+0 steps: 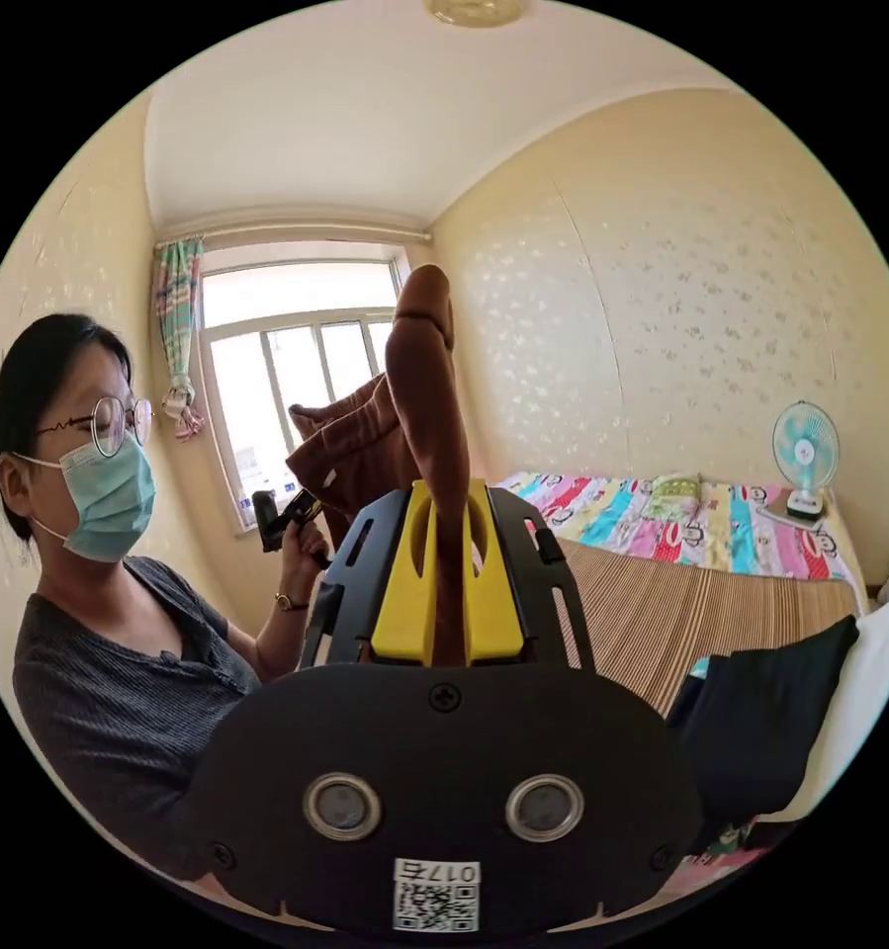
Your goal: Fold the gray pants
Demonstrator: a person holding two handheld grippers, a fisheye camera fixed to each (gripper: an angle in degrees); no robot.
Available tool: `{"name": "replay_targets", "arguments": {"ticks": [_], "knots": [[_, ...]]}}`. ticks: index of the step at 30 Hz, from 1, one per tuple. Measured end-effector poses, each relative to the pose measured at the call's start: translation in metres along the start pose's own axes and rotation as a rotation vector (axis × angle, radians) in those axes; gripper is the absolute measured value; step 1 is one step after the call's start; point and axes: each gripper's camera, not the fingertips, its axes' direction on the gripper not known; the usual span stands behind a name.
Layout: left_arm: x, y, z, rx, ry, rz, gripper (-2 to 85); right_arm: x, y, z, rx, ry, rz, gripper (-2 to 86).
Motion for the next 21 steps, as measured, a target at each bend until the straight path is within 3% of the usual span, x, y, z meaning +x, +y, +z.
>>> {"name": "replay_targets", "arguments": {"ticks": [5, 12, 15, 17, 21], "knots": [[0.054, -0.006, -0.051, 0.213, -0.109, 0.028, -0.8, -0.062, 0.015, -0.016, 0.222, 0.174, -0.036, 2.7], [0.048, 0.023, -0.01, 0.18, -0.299, 0.084, -0.7, -0.004, 0.05, 0.026, 0.331, 0.208, 0.213, 2.9], [0.008, 0.005, 0.055, 0.126, -0.31, 0.032, -0.5, 0.056, 0.019, 0.073, 0.367, 0.243, 0.246, 3.2], [-0.051, -0.053, 0.155, 0.01, -0.29, 0.036, 0.1, 0.109, -0.034, 0.115, 0.354, 0.252, 0.246, 3.6], [-0.188, -0.158, 0.34, -0.285, -0.33, -0.057, 4.3, 0.247, -0.176, 0.248, 0.121, 0.46, 0.279, 6.7]]}}
